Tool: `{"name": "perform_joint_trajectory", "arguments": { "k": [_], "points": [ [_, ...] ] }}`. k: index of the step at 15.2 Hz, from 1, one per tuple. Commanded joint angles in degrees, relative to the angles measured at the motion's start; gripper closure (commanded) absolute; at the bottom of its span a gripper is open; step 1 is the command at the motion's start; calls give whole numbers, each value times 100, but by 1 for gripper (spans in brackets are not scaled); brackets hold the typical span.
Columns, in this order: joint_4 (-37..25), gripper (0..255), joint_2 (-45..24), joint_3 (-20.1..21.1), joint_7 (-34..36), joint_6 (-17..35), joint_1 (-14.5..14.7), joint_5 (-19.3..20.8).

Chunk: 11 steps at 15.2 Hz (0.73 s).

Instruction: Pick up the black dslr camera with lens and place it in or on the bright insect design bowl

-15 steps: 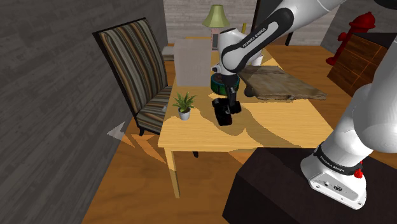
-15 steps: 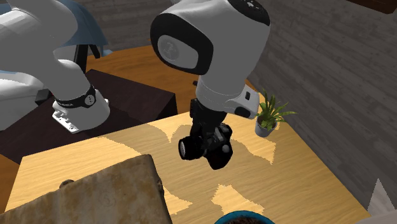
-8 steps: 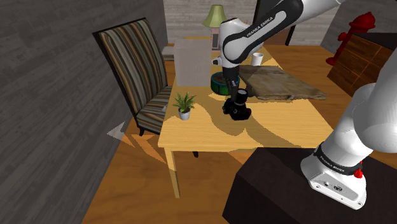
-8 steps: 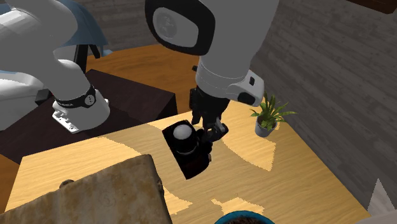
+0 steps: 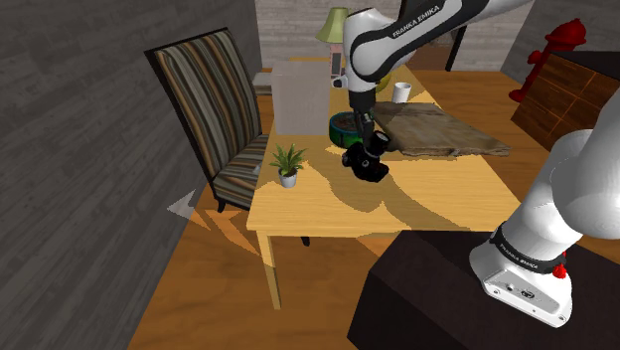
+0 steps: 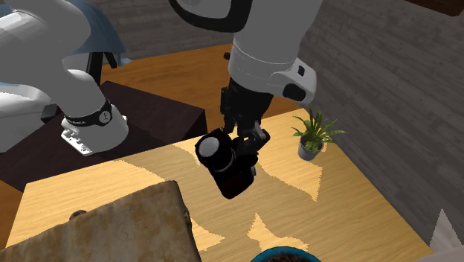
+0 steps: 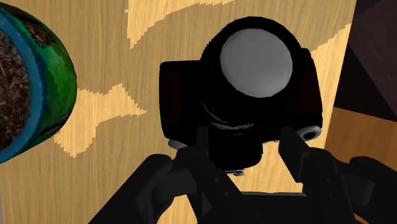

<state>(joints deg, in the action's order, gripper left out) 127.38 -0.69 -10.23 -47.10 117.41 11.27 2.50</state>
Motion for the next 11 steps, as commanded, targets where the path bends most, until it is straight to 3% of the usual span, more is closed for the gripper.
{"name": "perform_joint_trajectory", "arguments": {
  "k": [1,11],
  "points": [
    [-79,255,88,-1,2,-162,-1,13],
    [-510,255,421,13,18,-922,9,55]
  ]
}}
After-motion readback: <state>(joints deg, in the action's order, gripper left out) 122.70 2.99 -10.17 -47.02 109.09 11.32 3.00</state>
